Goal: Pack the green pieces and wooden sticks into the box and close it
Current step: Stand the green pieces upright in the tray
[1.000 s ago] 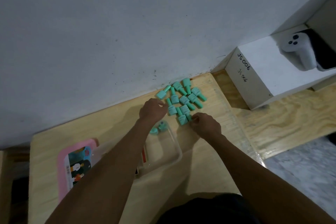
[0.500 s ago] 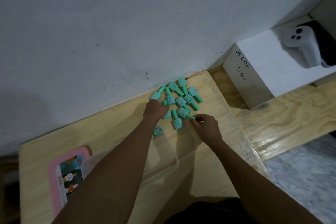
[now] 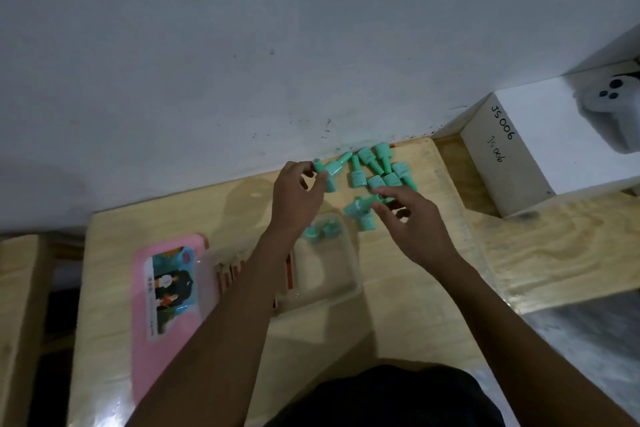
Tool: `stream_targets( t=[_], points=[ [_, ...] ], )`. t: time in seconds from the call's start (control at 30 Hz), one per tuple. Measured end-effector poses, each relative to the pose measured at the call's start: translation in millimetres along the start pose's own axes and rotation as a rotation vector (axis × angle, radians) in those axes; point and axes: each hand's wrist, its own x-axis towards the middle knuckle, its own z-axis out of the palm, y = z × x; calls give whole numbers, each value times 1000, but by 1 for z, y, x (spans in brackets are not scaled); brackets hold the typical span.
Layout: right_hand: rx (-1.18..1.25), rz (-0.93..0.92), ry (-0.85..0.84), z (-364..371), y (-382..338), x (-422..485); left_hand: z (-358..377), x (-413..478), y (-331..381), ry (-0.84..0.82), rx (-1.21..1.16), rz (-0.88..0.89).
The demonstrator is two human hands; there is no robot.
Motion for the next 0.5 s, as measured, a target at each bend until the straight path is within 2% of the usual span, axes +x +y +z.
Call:
stream_targets(
  t=[0.2, 0.37, 0.5],
  points=[
    [-248, -110, -191, 39, -11, -13, -33, -41, -12, 91, -52, 9],
    [-541, -224, -192, 62, -4, -14, -39, -76, -28, 37, -81, -75],
    [-663, -225, -124, 74, 7, -15, -25, -92, -41, -17, -34, -135]
  ],
)
